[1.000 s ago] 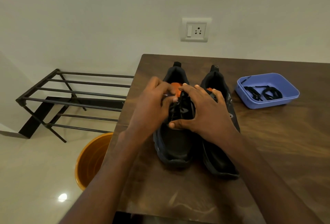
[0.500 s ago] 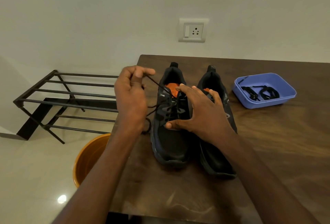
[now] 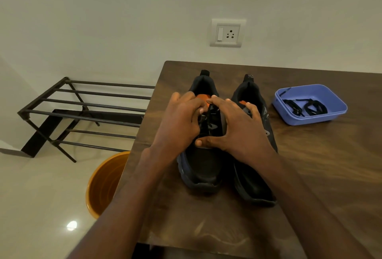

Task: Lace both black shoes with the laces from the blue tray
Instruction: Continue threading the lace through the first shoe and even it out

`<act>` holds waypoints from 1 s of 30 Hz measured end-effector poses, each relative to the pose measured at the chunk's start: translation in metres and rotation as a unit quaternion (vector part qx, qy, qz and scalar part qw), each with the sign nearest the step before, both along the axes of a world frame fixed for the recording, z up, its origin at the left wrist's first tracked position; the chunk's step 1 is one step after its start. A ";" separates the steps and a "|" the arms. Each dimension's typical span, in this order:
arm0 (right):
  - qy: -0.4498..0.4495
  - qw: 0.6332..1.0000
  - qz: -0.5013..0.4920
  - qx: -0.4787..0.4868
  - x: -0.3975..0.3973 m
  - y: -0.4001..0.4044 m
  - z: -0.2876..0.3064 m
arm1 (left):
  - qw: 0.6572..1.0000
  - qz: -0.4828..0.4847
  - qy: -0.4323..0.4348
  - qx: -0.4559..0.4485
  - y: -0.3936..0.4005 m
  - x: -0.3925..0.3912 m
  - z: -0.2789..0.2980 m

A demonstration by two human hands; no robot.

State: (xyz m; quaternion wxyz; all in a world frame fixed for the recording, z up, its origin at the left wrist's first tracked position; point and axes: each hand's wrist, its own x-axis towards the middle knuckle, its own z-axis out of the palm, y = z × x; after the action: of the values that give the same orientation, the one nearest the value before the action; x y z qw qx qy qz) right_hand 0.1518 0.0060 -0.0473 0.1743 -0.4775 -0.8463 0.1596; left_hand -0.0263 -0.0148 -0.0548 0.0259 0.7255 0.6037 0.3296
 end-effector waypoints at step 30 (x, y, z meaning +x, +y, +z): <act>-0.039 0.983 -0.111 0.139 -0.036 -0.008 0.010 | 0.976 -0.105 -0.090 -0.170 -0.002 -0.035 -0.006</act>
State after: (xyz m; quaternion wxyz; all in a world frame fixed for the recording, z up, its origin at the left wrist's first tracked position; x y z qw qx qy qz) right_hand 0.1155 -0.0019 -0.0378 0.2227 -0.5455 -0.8080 0.0017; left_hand -0.0610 -0.0172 -0.0608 0.2371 0.7374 0.5664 0.2813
